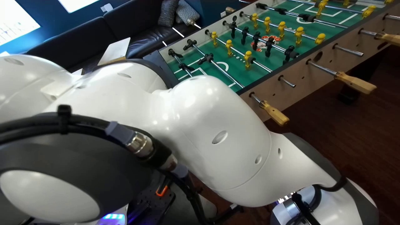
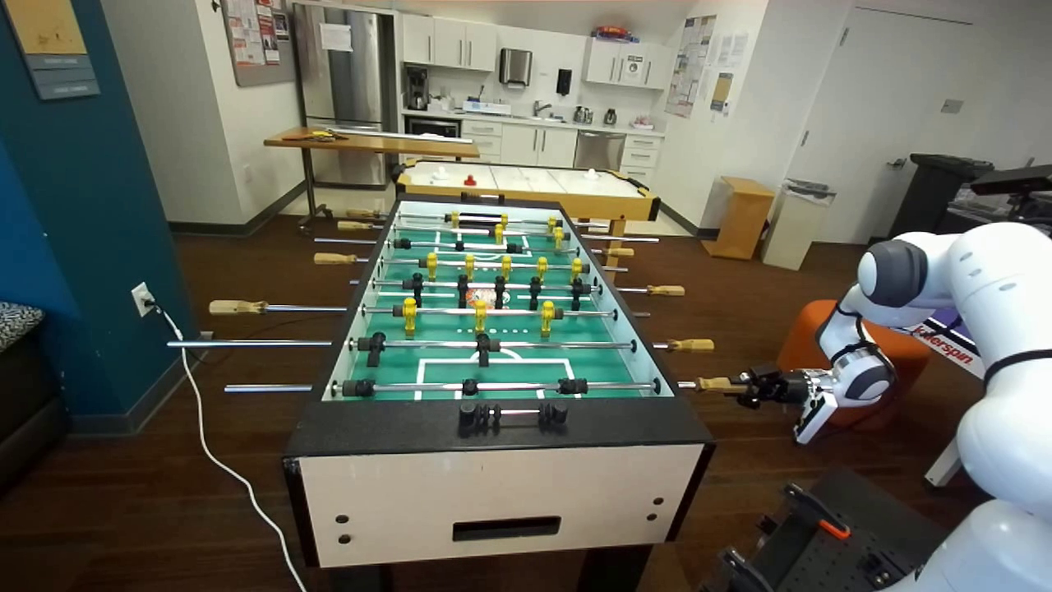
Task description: Twist the first rod of the foosball table
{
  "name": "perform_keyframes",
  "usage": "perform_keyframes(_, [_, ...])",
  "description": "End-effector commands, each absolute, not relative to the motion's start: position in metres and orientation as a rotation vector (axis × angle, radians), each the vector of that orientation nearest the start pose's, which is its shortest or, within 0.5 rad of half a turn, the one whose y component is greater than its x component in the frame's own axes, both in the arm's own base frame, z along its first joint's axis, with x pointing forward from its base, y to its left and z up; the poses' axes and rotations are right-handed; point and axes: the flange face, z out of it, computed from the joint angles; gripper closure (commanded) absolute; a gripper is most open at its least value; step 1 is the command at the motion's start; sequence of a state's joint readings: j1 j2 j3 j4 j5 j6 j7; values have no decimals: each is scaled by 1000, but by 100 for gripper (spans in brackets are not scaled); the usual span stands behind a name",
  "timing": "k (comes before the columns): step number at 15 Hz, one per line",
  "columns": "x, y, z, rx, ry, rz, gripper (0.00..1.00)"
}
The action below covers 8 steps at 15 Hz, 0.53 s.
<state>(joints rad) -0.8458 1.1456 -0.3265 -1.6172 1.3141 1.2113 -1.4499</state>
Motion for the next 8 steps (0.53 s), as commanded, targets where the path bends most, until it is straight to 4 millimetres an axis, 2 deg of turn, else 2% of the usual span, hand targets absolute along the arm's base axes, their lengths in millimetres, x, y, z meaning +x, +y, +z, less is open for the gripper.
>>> perform_keyframes(1, [318,-433,4,-1698,242,-753,84])
perform_keyframes(7, [317,-434,7,-1765,76,-967,84])
perform_keyframes(8, [316,-434,7,-1773,64,-984,52])
